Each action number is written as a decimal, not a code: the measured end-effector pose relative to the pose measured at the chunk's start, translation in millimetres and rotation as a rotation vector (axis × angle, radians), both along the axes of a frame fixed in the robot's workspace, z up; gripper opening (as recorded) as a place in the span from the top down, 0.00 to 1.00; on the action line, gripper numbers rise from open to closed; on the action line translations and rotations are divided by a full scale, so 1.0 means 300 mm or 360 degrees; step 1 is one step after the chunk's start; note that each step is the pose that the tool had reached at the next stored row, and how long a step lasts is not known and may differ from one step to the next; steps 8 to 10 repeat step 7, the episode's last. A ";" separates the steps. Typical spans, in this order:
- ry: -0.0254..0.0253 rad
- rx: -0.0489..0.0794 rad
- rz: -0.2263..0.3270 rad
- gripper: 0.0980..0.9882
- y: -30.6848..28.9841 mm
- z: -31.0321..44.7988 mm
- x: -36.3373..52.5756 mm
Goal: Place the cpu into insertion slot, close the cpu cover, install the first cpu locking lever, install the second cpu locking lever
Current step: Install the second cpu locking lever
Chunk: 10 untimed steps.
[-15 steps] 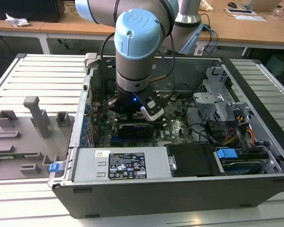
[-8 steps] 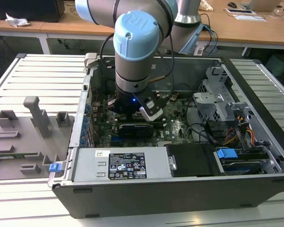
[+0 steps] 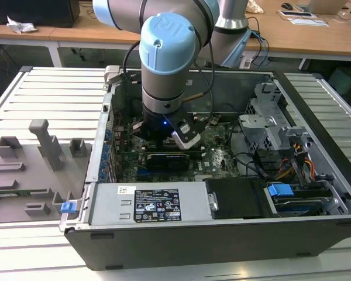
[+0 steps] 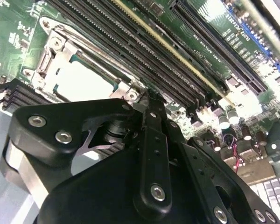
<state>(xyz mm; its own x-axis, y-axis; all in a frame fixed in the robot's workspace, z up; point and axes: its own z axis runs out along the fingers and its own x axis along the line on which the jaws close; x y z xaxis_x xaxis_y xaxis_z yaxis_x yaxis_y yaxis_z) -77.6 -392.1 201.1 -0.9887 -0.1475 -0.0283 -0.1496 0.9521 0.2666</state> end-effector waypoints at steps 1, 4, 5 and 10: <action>0.00004 -0.0001 0.0000 0.99 0.000 0.007 0.000; 0.00002 -0.0001 0.0000 0.99 0.000 0.048 0.000; 0.00002 -0.0001 0.0000 0.99 0.000 0.058 0.000; 0.00000 0.0000 0.0000 0.99 0.000 0.066 0.000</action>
